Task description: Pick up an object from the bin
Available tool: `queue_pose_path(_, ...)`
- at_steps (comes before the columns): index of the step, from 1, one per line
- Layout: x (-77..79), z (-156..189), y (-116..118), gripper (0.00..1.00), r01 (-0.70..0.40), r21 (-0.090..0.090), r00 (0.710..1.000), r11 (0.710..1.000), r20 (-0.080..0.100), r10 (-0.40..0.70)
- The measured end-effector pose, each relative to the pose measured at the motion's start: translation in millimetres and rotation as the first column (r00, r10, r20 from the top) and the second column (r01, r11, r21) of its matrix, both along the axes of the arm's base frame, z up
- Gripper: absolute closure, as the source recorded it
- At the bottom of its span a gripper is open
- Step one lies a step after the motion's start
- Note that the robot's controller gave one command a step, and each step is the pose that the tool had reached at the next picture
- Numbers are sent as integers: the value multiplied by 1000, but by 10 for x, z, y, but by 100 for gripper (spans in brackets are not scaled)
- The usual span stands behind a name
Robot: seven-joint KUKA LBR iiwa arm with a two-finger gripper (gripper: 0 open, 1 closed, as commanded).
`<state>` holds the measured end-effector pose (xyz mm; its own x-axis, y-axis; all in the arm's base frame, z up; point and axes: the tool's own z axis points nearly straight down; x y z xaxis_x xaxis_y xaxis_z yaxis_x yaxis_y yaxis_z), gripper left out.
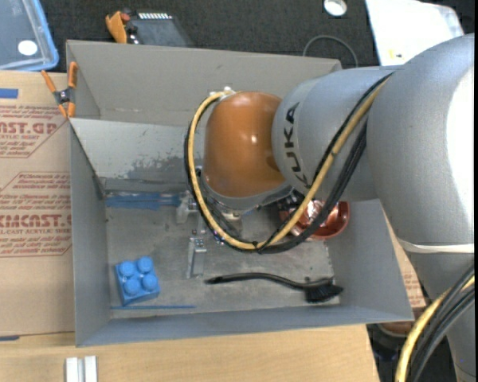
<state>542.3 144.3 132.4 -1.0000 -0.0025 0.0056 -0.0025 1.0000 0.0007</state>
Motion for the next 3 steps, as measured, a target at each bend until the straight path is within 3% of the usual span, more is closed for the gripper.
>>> queue_pose_path(1, 14, 46, -7, 0, 1, 1, 1000, 1000, 6, -1)
queue_pose_path(2, -92, -403, -863, 0, -54, 0, 999, 999, 5, 54)
queue_pose_path(3, -342, -100, -1323, 0, 4, 4, 1000, 1000, 13, -4)
